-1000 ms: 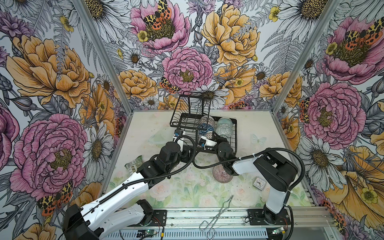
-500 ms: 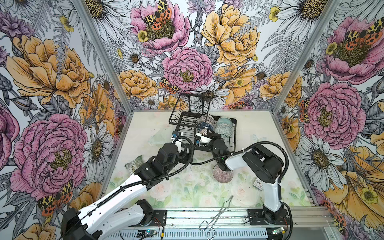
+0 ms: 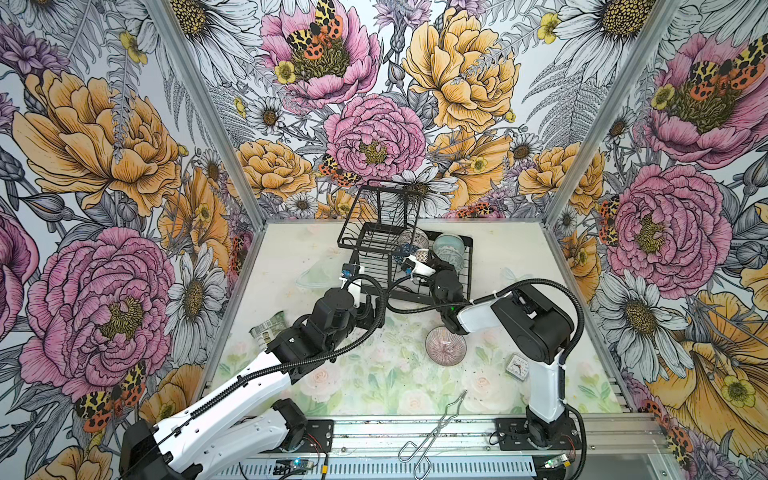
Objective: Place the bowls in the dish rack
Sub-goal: 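Lower the brown-patterned bowl into the rack beside the blue-rimmed bowl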
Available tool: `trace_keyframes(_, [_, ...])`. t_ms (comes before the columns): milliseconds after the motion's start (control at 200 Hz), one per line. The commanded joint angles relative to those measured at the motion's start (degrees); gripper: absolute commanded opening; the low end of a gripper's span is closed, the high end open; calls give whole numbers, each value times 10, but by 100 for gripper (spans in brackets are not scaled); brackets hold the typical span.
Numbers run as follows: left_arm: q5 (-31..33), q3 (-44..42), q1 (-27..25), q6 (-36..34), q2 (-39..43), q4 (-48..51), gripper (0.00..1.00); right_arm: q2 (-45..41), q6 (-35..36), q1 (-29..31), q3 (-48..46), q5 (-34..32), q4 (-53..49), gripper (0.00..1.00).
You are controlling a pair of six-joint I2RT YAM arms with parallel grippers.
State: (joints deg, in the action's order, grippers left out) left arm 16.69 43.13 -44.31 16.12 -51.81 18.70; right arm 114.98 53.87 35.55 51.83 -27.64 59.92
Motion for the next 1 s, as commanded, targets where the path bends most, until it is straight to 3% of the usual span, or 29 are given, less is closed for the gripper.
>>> trace_keyframes(0, [-15, -6, 7, 7, 10, -4, 99, -17, -33, 1, 29, 8, 8, 0])
trace_keyframes(646, [-16, -16, 6, 21, 28, 5, 99, 66, -49, 5, 114, 37, -27, 0])
trace_keyframes(996, [-12, -16, 6, 20, 27, 5, 99, 84, -56, 11, 105, 41, -27, 0])
